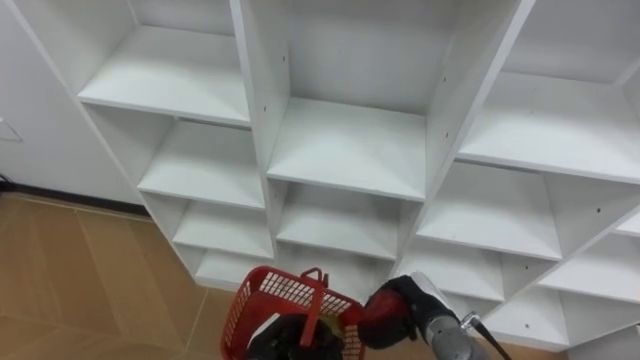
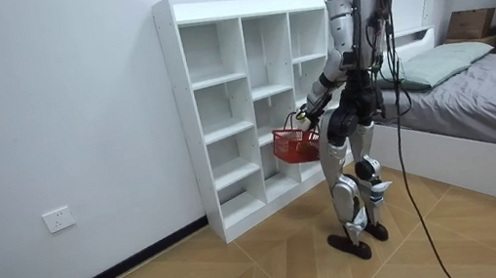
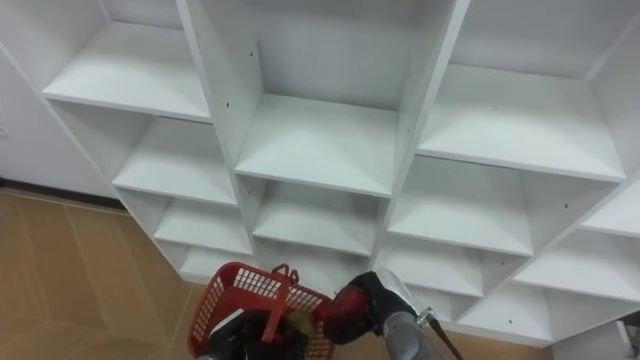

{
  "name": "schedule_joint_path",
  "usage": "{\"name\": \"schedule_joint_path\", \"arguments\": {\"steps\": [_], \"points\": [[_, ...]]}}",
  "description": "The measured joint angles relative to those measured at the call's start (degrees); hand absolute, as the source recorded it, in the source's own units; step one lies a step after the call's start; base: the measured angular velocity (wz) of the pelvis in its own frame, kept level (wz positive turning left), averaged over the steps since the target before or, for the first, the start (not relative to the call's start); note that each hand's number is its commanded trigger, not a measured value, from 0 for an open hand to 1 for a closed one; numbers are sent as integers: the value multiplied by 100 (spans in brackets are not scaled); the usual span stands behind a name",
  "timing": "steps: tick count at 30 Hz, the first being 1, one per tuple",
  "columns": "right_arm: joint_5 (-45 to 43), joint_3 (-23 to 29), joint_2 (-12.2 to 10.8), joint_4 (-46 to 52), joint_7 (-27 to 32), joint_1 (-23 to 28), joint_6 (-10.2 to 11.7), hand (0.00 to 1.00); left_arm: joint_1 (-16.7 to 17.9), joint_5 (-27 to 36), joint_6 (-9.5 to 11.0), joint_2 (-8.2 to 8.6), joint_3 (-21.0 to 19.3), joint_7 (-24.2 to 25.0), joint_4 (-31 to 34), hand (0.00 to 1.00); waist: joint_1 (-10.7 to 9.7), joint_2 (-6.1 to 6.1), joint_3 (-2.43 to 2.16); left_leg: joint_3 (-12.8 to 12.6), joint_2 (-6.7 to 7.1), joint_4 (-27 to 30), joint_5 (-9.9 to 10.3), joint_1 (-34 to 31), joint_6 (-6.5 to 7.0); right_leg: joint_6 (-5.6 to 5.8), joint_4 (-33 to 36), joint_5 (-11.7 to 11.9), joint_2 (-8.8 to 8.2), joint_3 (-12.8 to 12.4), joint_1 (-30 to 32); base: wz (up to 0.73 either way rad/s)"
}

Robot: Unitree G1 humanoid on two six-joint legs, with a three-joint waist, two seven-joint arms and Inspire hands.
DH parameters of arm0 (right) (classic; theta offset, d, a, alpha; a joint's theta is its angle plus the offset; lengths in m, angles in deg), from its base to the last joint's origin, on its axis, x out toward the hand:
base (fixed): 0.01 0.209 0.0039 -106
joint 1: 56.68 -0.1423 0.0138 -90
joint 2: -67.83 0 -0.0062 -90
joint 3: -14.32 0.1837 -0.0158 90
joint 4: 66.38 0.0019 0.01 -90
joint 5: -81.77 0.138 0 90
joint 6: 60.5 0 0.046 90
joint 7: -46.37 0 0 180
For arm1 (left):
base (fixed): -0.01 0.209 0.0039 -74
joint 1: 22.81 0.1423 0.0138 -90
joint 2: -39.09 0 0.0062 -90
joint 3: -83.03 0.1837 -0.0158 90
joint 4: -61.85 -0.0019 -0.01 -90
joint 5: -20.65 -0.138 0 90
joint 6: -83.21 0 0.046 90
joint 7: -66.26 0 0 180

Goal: Collect fruits from the closet

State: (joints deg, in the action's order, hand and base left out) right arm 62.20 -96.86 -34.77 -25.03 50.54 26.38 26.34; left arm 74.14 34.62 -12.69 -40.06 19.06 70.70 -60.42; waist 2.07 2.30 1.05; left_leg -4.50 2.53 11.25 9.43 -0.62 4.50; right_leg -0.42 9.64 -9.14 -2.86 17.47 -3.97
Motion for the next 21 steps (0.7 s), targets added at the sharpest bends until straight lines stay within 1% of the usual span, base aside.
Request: {"name": "schedule_joint_path", "arguments": {"steps": [3,7,13,16,19,21], "points": [[-61,-4,-53,28,-9,-59,-17,100,3,0,-1,1,-1,0,0,100,0,15,1,-1,8,-1,4,6,5,4,-3,-6,-3,-10,-10,0],[-75,-30,-124,304,-60,-34,-67,100,28,-5,-3,1,7,1,0,100,0,22,2,-3,11,6,2,19,8,6,-3,-7,-5,-10,-10,0],[-119,-256,-134,896,-123,-27,-66,100,39,-6,-5,5,88,9,0,100,-2,17,-2,2,7,4,1,48,8,6,1,-7,-3,9,-15,0],[-135,-301,-139,930,-137,-27,-66,100,46,-6,-5,5,101,9,0,100,1,15,-2,10,9,-13,1,112,8,7,-3,-7,-6,19,-78,0],[-198,-318,-140,969,-153,-28,-66,100,43,-5,-4,7,106,5,1,100,3,2,-27,10,12,-71,2,138,9,12,-1,-10,-7,10,-103,0],[-253,-329,-143,1015,-184,-27,-66,100,44,-6,-4,9,112,5,1,100,5,-6,-31,7,13,-69,2,138,9,12,-1,-10,-6,6,-104,0]]}}
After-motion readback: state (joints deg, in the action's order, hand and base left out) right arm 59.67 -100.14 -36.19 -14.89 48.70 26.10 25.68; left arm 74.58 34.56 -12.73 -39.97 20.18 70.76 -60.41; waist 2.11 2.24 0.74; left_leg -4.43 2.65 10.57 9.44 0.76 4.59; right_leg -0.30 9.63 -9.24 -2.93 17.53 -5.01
